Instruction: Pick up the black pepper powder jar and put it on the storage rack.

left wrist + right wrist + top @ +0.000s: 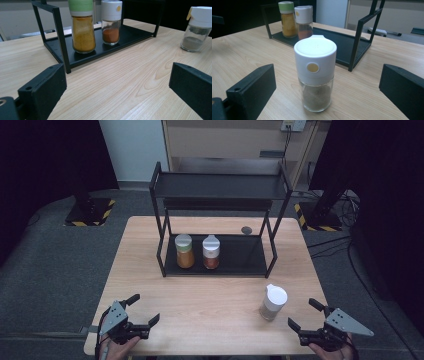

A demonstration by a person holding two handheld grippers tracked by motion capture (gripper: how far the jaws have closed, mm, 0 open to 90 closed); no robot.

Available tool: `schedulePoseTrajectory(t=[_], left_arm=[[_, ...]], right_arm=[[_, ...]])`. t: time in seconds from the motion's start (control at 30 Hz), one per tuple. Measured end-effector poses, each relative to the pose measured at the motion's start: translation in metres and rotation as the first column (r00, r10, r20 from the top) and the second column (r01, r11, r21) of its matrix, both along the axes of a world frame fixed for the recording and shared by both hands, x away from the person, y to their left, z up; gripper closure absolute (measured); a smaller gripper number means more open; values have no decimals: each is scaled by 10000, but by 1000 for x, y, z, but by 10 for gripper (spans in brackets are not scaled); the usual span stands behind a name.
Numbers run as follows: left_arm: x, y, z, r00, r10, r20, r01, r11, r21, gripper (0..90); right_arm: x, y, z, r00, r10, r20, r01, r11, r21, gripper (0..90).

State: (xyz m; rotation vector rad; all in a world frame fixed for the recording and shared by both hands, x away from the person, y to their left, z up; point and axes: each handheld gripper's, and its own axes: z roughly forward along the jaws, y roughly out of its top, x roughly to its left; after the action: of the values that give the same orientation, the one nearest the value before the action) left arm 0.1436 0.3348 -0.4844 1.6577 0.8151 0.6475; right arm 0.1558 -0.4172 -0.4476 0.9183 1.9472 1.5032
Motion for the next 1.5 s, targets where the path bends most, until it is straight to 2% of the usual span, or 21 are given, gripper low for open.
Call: schedulePoseTrajectory(t=[0.53, 0.73, 0.93, 1.07, 1.3, 1.5], left_arm=[[0, 0, 0, 10000, 20, -7, -20, 10000, 2, 0], [0, 0, 0, 10000, 69, -70, -69, 10000, 4, 0], [0, 1, 0, 9999, 94, -107, -94, 10000, -22, 0], [0, 1, 0, 9999, 79, -108, -79, 10000, -20, 0], [1, 1, 0, 9999, 84, -121, -85, 10000, -28, 0], [1, 1, 0, 9999, 75, -129, -75, 10000, -17, 0]], right_arm=[[-3, 0, 6, 9995, -88, -288, 87, 10000, -49, 22], [-3, 5, 13, 9983, -189, -542, 186, 9998, -44, 27], [-2, 16, 28, 9976, -309, -612, 297, 9994, -194, 29], [3, 25, 39, 9973, -273, -675, 231, 9978, -624, 31], [19, 36, 55, 9934, -153, -1136, 49, 9958, -910, 33], [33, 45, 58, 9898, -9, -1426, -145, 9942, -1065, 40]])
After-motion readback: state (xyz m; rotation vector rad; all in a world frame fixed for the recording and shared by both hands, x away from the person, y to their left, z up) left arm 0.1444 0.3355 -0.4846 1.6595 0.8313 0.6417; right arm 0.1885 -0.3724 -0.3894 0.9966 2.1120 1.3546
